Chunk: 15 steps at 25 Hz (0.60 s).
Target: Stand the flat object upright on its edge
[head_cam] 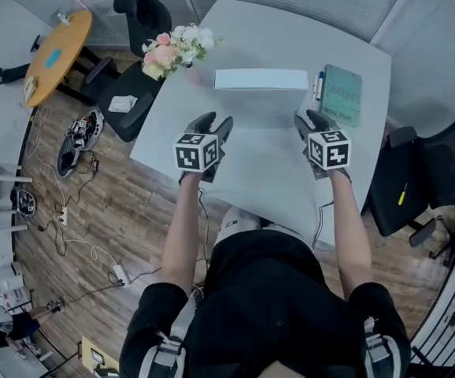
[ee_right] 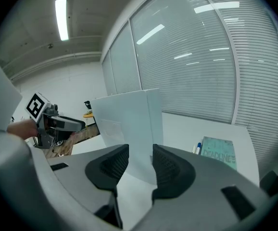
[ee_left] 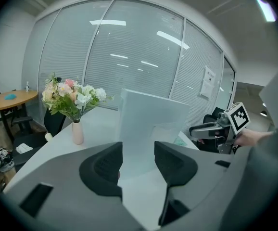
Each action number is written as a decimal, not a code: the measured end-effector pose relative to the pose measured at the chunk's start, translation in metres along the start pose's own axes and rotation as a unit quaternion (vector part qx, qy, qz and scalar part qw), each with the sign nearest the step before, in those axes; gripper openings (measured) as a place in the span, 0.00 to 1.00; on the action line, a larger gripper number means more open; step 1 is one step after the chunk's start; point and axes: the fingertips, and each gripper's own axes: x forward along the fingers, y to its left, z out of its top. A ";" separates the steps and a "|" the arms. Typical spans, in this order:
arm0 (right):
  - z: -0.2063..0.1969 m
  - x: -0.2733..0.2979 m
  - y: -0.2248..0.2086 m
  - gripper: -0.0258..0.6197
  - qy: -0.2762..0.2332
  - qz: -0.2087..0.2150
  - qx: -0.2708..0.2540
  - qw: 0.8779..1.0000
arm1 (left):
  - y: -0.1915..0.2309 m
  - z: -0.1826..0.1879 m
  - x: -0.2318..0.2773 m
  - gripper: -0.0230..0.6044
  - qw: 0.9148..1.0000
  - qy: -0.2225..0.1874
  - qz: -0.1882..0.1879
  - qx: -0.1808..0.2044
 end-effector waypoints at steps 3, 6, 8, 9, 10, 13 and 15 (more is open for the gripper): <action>-0.012 -0.010 0.007 0.30 -0.002 0.007 -0.002 1.000 | -0.012 -0.013 -0.008 0.38 1.000 -0.005 0.000 0.005; -0.027 -0.020 0.016 0.28 0.001 0.011 0.007 1.000 | -0.026 -0.026 -0.020 0.36 1.000 -0.010 -0.007 -0.002; -0.037 -0.027 0.022 0.26 0.003 0.014 0.014 1.000 | -0.034 -0.033 -0.028 0.33 1.000 -0.010 -0.011 -0.002; -0.040 -0.030 0.024 0.25 0.002 0.013 0.018 1.000 | -0.036 -0.035 -0.031 0.32 1.000 -0.012 -0.013 -0.001; -0.042 -0.033 0.025 0.24 0.000 0.011 0.022 1.000 | -0.039 -0.036 -0.035 0.31 1.000 -0.014 -0.015 -0.001; -0.045 -0.044 0.032 0.12 -0.015 0.000 0.038 0.999 | -0.042 -0.042 -0.048 0.26 1.000 -0.014 -0.013 0.001; -0.043 -0.056 0.037 0.07 -0.033 -0.009 0.048 0.998 | -0.045 -0.046 -0.059 0.21 1.000 -0.016 -0.007 -0.002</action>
